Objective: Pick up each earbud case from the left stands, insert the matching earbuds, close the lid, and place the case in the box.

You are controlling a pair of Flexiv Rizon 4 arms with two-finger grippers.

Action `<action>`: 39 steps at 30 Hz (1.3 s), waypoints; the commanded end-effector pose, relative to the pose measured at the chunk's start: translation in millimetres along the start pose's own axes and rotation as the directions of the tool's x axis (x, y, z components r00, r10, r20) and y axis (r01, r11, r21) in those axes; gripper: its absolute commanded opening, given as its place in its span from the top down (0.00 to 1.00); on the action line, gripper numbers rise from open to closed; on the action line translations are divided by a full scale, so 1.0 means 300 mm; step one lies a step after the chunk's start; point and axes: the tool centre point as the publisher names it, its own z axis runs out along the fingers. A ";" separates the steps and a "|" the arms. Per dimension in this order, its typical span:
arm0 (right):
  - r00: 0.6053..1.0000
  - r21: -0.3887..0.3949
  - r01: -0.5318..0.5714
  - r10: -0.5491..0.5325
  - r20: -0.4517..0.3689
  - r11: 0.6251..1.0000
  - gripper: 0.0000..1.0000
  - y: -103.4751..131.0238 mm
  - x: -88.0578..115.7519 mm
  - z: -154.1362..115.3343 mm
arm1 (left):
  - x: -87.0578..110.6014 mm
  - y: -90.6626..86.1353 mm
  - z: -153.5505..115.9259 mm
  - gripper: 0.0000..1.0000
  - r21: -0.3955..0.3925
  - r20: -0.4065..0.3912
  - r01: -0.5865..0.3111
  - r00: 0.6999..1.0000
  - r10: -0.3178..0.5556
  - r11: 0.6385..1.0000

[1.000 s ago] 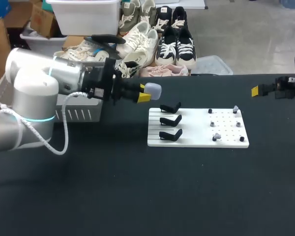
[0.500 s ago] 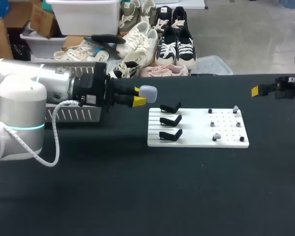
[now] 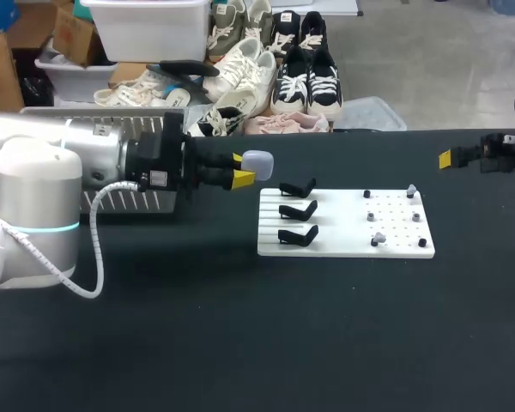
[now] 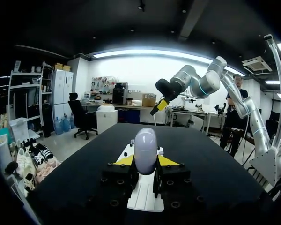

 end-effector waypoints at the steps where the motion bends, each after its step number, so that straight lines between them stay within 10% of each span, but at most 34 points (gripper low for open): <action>1: 1.000 0.000 0.000 0.000 0.000 1.000 0.00 0.000 0.000 0.000 | 0.000 -0.009 0.001 1.00 -0.013 0.002 -0.001 1.000 0.001 1.000; 20: 1.000 -0.022 0.009 -0.009 -0.006 1.000 0.00 0.010 0.009 0.000 | 0.004 -0.094 0.155 1.00 0.110 0.092 -0.037 0.995 0.027 0.993; 39: 0.913 -0.087 0.396 -0.402 -0.072 0.914 0.00 0.425 0.051 0.061 | 0.016 -0.095 0.182 1.00 0.036 0.118 -0.079 0.990 0.075 0.996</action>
